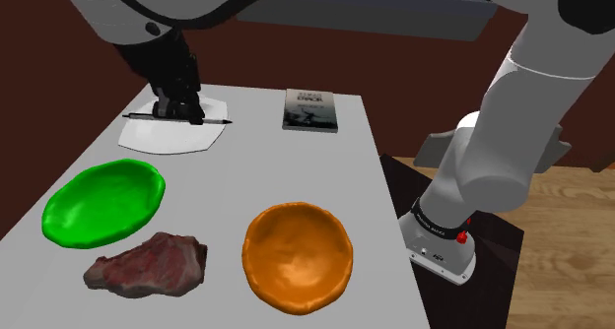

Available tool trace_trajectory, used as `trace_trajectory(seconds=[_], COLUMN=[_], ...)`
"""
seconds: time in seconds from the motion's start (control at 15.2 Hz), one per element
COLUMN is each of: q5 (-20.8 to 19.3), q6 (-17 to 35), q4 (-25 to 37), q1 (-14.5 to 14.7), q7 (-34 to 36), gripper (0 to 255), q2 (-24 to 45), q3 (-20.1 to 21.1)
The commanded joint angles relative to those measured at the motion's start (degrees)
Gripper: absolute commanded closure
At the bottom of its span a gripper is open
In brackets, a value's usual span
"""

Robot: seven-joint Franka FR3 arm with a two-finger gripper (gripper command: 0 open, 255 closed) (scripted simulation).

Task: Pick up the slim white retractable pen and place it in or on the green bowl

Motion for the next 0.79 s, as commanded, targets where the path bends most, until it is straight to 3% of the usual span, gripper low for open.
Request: trace_trajectory(seconds=[0.0, 0.33, 0.59, 0.73], q5=[-1.5, -7.2, -13.1, -12.5], q6=[-2.3, -10.0, -19.0, -16.9], q4=[4.4, 20.5, 40.6, 37.5], q1=[1.8, 9.3, 19.4, 18.5], q7=[2.4, 8.2, 10.3, 10.9], gripper=[255, 255, 255, 255], q2=[3.4, 15.4, 28.1, 27.2], q3=[1.1, 2.7, 1.8, 1.8])
